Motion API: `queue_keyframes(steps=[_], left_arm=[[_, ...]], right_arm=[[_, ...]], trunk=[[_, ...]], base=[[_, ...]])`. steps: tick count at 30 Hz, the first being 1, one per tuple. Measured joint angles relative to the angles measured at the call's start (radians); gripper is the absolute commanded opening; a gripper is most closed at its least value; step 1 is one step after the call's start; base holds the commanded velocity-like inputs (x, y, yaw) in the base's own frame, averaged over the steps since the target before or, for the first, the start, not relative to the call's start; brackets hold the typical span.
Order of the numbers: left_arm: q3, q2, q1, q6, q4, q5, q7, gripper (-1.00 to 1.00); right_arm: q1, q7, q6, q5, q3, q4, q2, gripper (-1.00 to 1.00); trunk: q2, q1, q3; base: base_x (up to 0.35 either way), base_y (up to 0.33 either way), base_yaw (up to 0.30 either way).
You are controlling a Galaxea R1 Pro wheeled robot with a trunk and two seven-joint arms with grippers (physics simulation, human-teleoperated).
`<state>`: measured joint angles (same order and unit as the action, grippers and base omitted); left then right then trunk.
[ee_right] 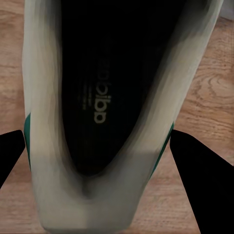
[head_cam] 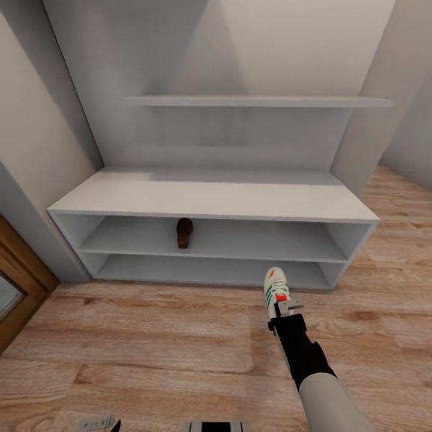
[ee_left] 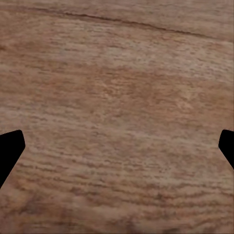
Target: Pick up the two gym shoes and the two sandals from the corridor floor and place them onto the hallstand (shoe rack) in the corridor, making sure they are on the rack and not on the floor. Arrange them so the two gym shoes are next to each other and the two sandals are next to each other.
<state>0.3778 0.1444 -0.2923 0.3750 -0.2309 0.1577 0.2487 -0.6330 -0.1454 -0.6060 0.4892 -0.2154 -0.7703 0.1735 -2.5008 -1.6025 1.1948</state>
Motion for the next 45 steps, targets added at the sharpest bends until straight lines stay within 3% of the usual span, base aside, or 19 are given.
queue_keyframes(steps=[8,14,18,26,45], left_arm=[[0.0,-0.001,0.0,0.0,0.0,0.0,0.0,1.0],[0.0,-0.001,0.0,0.0,-0.001,0.0,0.0,1.0],[0.0,-0.002,0.0,0.0,-0.001,0.0,0.0,1.0],[0.0,-0.002,0.0,0.0,0.0,0.0,0.0,1.0],[0.0,-0.002,0.0,0.002,0.0,-0.001,0.0,1.0]], right_arm=[[0.0,-0.001,-0.001,-0.023,0.0,-0.071,0.0,-1.0],[0.0,-0.002,-0.003,-0.117,0.004,-0.116,0.0,-1.0],[0.0,-0.003,-0.003,-0.16,0.072,-0.127,0.0,-1.0],[0.0,-0.003,-0.003,-0.161,0.091,-0.129,0.0,-1.0],[0.001,-0.003,-0.004,-0.161,0.093,-0.158,0.0,-1.0]], trunk=[[-0.002,-0.004,0.019],[-0.003,-0.006,0.033],[-0.004,-0.008,0.042],[-0.006,-0.012,0.06],[-0.006,-0.012,0.031]], base=[[0.0,0.0,0.0],[0.0,0.0,0.0],[0.0,0.0,0.0],[0.0,0.0,0.0],[0.0,0.0,0.0]])
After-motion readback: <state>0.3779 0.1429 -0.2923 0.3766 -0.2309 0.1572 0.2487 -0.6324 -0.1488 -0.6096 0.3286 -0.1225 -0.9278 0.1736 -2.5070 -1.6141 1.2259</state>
